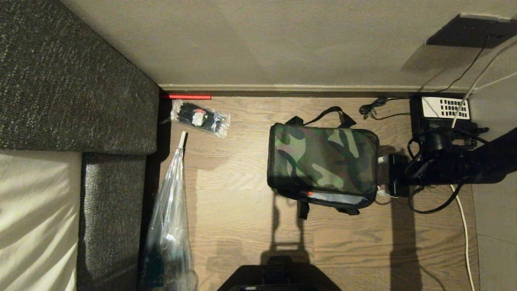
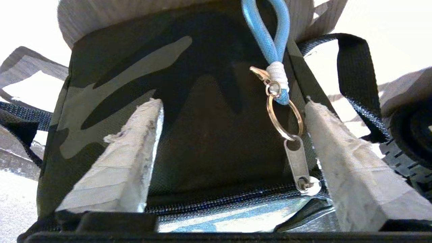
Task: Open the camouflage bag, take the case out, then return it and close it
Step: Open the top of the storage box
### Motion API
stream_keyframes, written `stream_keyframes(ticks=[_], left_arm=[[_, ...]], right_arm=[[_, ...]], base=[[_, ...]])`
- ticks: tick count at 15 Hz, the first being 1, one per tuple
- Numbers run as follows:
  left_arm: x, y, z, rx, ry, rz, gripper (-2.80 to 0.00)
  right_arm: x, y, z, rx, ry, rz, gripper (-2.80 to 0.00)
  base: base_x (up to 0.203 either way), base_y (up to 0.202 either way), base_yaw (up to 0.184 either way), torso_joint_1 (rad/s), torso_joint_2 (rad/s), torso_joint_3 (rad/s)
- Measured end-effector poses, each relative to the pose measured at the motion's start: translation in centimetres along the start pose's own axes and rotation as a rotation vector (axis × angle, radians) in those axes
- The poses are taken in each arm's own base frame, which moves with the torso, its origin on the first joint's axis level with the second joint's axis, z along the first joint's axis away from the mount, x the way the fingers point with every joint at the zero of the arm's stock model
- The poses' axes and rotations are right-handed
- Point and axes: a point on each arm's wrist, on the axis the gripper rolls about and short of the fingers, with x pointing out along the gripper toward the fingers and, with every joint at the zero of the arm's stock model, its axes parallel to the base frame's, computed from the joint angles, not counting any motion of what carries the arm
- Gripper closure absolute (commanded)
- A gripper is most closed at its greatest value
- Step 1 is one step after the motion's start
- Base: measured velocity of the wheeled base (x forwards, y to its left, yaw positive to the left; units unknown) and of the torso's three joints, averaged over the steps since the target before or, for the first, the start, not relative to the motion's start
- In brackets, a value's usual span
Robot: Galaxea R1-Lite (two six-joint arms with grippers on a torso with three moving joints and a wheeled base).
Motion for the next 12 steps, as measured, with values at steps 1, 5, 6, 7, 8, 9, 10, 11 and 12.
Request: stream_keyframes(ticks=[1, 5, 6, 7, 8, 9, 10, 11, 12], left_arm=[[0.0, 0.0, 0.0, 0.0, 0.0, 0.0, 0.0], [0.0, 0.0, 0.0, 0.0, 0.0, 0.0, 0.0], [0.0, 0.0, 0.0, 0.0, 0.0, 0.0, 0.0], [0.0, 0.0, 0.0, 0.0, 0.0, 0.0, 0.0], [0.0, 0.0, 0.0, 0.0, 0.0, 0.0, 0.0], [0.0, 0.0, 0.0, 0.0, 0.0, 0.0, 0.0], [0.0, 0.0, 0.0, 0.0, 0.0, 0.0, 0.0], [0.0, 0.0, 0.0, 0.0, 0.0, 0.0, 0.0], [0.0, 0.0, 0.0, 0.0, 0.0, 0.0, 0.0]], right_arm=[[-0.02, 0.03, -0.05, 0.0, 0.001, 0.001, -2.8], [0.06, 0.06, -0.21, -0.002, 0.002, 0.001, -2.8], [0.08, 0.07, -0.24, -0.004, 0.003, 0.002, -2.8], [0.12, 0.08, -0.29, -0.008, 0.002, 0.002, 0.0], [0.19, 0.06, -0.37, -0.011, 0.006, 0.001, 0.0], [0.26, 0.05, -0.4, -0.013, 0.009, 0.0, 0.0], [0.32, 0.0, -0.4, -0.016, 0.011, -0.002, 0.0], [0.38, -0.1, -0.37, -0.022, 0.011, -0.006, 0.0], [0.43, -0.16, -0.35, -0.028, 0.01, -0.008, 0.0]], base=[[0.0, 0.0, 0.0, 0.0, 0.0, 0.0], [0.0, 0.0, 0.0, 0.0, 0.0, 0.0], [0.0, 0.0, 0.0, 0.0, 0.0, 0.0], [0.0, 0.0, 0.0, 0.0, 0.0, 0.0], [0.0, 0.0, 0.0, 0.0, 0.0, 0.0], [0.0, 0.0, 0.0, 0.0, 0.0, 0.0], [0.0, 0.0, 0.0, 0.0, 0.0, 0.0], [0.0, 0.0, 0.0, 0.0, 0.0, 0.0], [0.0, 0.0, 0.0, 0.0, 0.0, 0.0]])
